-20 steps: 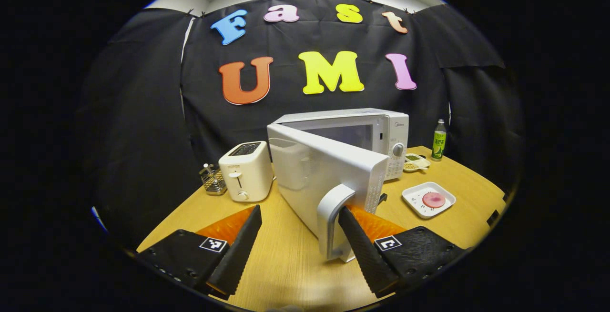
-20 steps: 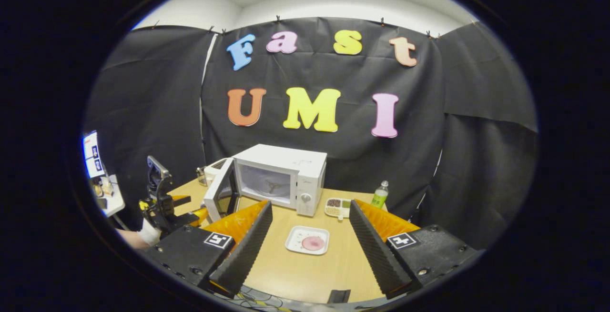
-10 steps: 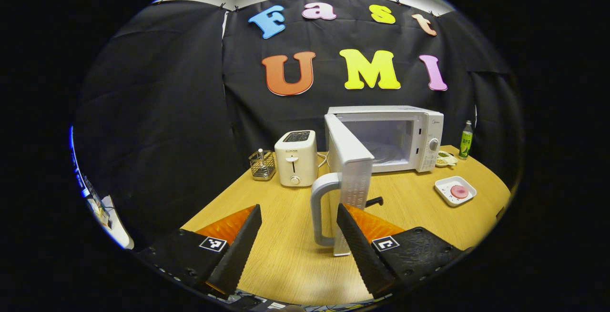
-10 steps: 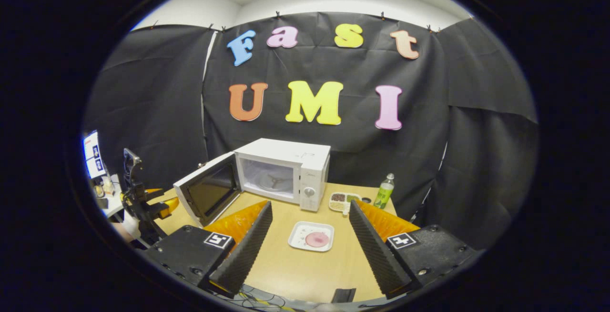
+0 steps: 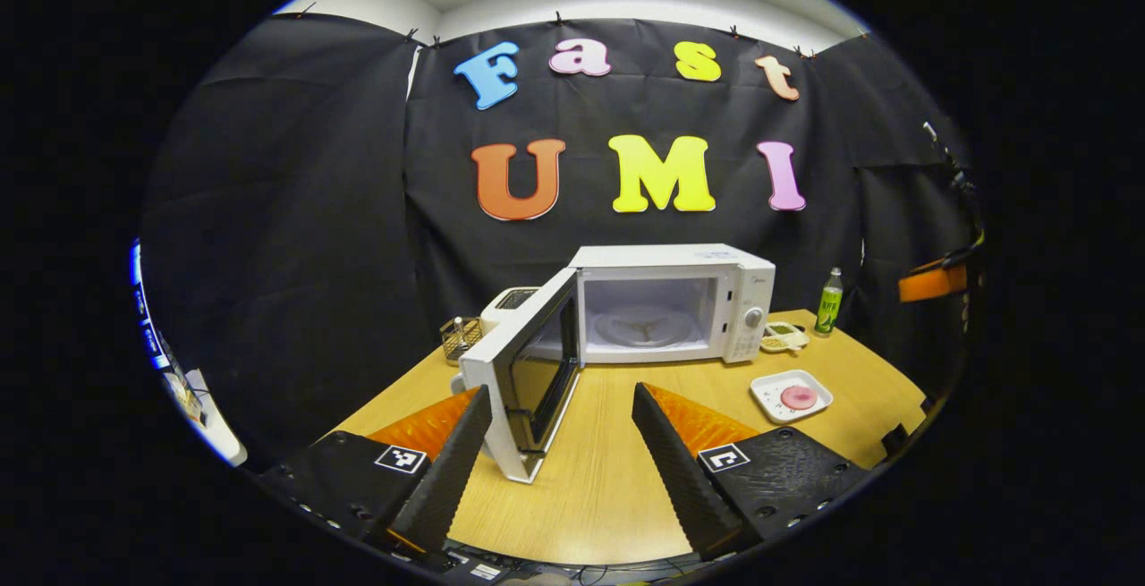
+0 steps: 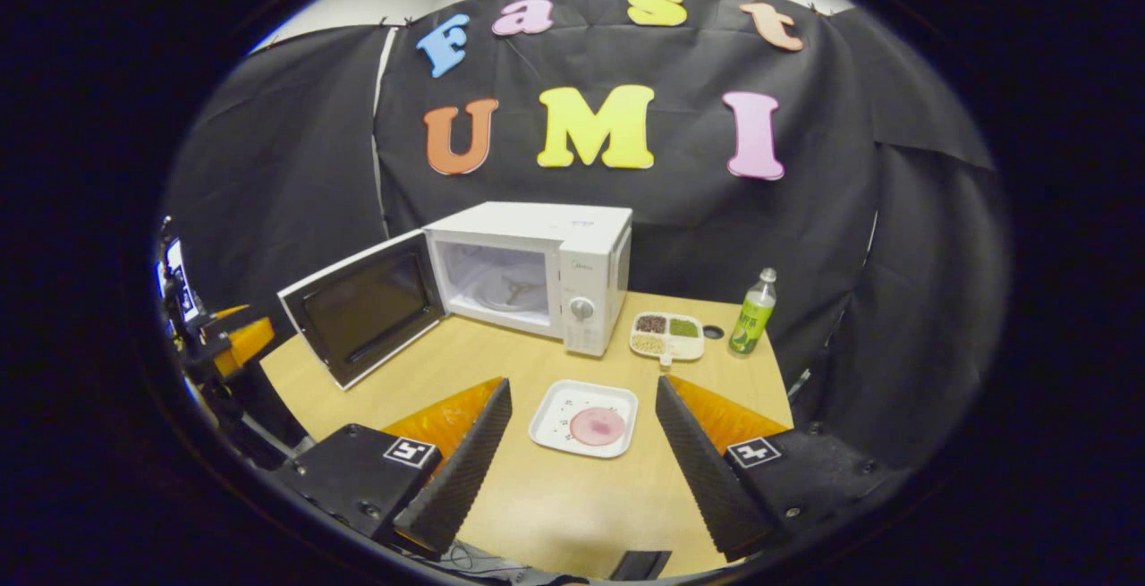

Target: Open the microwave oven with the left hand, put the food in, and close the microwave oven.

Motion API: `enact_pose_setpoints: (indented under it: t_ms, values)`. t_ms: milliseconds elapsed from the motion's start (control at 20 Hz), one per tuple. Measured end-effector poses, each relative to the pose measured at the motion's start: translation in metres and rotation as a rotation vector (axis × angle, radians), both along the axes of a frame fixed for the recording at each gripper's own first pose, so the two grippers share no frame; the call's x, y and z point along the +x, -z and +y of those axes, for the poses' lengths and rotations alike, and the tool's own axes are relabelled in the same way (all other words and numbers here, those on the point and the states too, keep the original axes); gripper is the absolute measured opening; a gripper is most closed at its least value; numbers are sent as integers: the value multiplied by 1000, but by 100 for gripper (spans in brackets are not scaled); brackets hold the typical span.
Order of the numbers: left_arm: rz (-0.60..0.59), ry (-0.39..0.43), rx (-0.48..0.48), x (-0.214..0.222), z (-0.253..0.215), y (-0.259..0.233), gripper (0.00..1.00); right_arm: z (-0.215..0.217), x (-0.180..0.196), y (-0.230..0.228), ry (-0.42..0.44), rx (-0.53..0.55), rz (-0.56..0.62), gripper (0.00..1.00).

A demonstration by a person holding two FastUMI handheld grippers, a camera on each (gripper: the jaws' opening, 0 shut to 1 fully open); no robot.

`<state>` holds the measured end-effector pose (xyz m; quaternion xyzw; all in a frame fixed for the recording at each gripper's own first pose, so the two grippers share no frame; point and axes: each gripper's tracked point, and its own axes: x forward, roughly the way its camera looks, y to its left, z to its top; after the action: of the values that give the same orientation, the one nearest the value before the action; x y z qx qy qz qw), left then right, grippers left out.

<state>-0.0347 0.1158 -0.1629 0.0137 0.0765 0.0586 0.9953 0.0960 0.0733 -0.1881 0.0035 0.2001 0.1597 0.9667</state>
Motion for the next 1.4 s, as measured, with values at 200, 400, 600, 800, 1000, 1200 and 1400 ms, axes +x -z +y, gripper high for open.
enact_pose_setpoints:
  t_ms: [200,400,600,800,1000,1200,1400]
  values:
    - [-48,16,-12,5,-42,-42,95,-10,54,73,-3,33,168,96]
    - [-58,9,10,18,-75,-66,94,-15,100,143,5,135,378,82]
    - [-22,-22,6,35,-98,-68,95,-18,132,194,-27,147,527,58]
    - [15,-53,29,45,-108,-68,89,-4,148,216,-72,211,632,56]
    - [35,-78,46,49,-114,-68,96,3,151,224,-95,211,710,40]
    - [53,-102,35,52,-119,-65,96,-3,155,229,-71,193,737,17]
    - [53,-105,35,55,-125,-66,96,1,156,230,-91,254,786,5]
